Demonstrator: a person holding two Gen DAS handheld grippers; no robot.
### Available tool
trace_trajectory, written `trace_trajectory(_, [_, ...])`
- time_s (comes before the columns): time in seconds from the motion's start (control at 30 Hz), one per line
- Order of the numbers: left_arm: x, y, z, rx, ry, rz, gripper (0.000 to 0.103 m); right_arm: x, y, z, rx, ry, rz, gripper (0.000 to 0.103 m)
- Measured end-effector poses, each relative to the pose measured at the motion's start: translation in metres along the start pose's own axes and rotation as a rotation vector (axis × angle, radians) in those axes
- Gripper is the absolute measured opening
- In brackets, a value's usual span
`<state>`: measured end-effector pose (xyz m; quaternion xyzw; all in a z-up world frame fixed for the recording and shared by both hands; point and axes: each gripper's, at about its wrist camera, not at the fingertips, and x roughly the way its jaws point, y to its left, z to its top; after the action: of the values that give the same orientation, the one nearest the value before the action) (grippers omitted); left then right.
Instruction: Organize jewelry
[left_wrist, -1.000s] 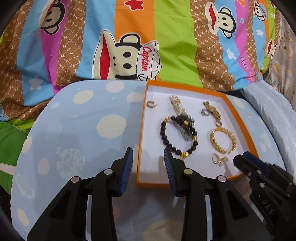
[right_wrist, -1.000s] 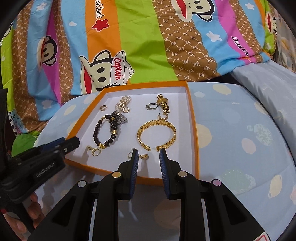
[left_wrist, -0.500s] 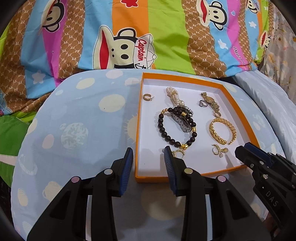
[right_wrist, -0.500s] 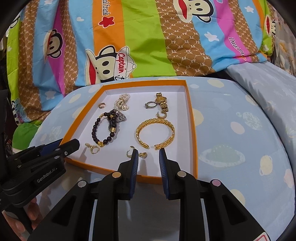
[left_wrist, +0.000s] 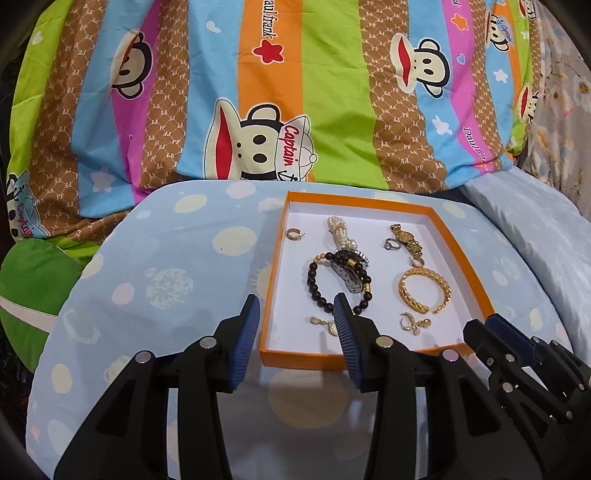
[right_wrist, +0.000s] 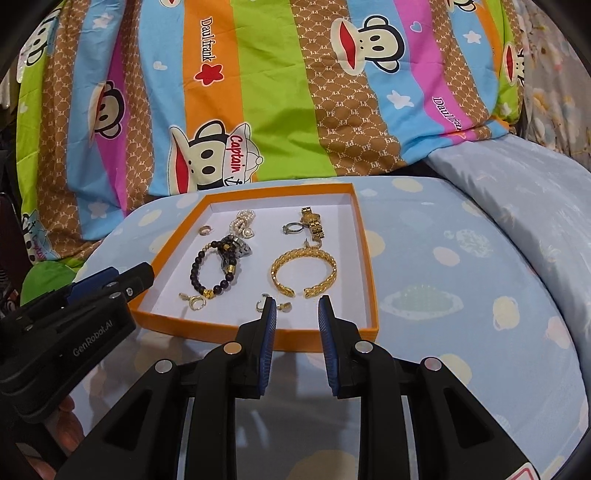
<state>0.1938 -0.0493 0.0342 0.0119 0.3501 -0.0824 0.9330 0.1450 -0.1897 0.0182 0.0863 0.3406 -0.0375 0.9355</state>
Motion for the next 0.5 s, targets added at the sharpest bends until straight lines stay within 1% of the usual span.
trace_trajectory(0.27, [0.002, -0.014, -0.011, 0.065, -0.05, 0.038, 0.04, 0.003, 0.006, -0.003, -0.028, -0.012, 0.02, 0.024])
trace_trajectory(0.33, [0.003, -0.019, -0.015, 0.081, -0.052, 0.043, 0.04, 0.0, 0.008, -0.004, -0.036, -0.022, 0.013, 0.033])
trace_trajectory(0.37, [0.003, -0.021, -0.016, 0.089, -0.054, 0.049, 0.042, -0.002, 0.008, -0.004, -0.035, -0.032, -0.001, 0.037])
trace_trajectory(0.5, [-0.002, -0.021, -0.018, 0.09, -0.078, 0.073, 0.044, -0.006, 0.007, -0.005, -0.033, -0.046, -0.014, 0.038])
